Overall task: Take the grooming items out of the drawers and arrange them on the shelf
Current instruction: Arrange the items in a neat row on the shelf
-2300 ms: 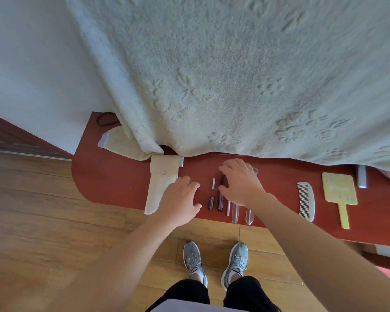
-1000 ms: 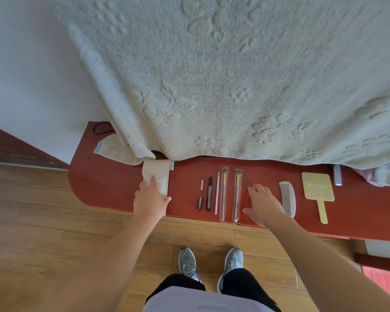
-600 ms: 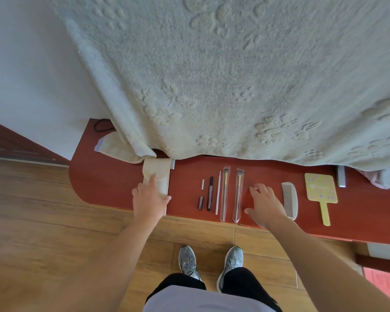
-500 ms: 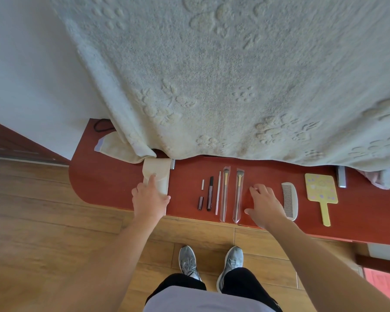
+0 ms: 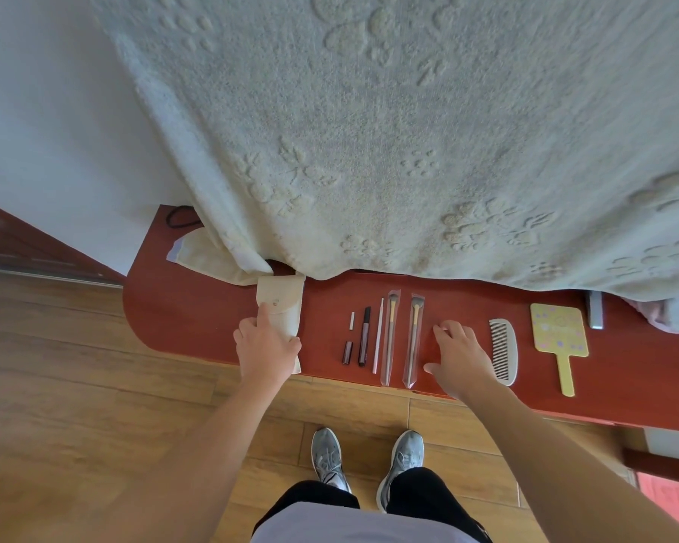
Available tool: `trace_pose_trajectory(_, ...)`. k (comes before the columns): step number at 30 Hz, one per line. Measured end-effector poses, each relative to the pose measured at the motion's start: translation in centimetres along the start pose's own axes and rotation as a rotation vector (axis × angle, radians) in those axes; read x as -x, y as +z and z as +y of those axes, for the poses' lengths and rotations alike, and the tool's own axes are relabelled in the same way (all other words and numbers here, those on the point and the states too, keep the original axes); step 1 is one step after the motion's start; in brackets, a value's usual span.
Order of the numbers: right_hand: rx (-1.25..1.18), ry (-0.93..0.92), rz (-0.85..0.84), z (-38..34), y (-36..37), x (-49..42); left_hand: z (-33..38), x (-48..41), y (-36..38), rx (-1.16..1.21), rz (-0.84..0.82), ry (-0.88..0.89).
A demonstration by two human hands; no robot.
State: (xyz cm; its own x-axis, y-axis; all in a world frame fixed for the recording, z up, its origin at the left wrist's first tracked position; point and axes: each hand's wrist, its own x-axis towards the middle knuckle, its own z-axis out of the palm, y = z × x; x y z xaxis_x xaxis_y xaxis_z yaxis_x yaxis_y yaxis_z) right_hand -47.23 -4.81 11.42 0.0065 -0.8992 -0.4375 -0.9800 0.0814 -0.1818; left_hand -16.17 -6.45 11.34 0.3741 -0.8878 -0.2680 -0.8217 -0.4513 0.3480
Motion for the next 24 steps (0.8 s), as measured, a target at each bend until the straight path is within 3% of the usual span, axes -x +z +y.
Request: trace_pose_trajectory(24,-0.026,0.005,0.003,0.1,0.2,-0.1,4.5,1.5,3.0,-0.042,-0.078,0.159)
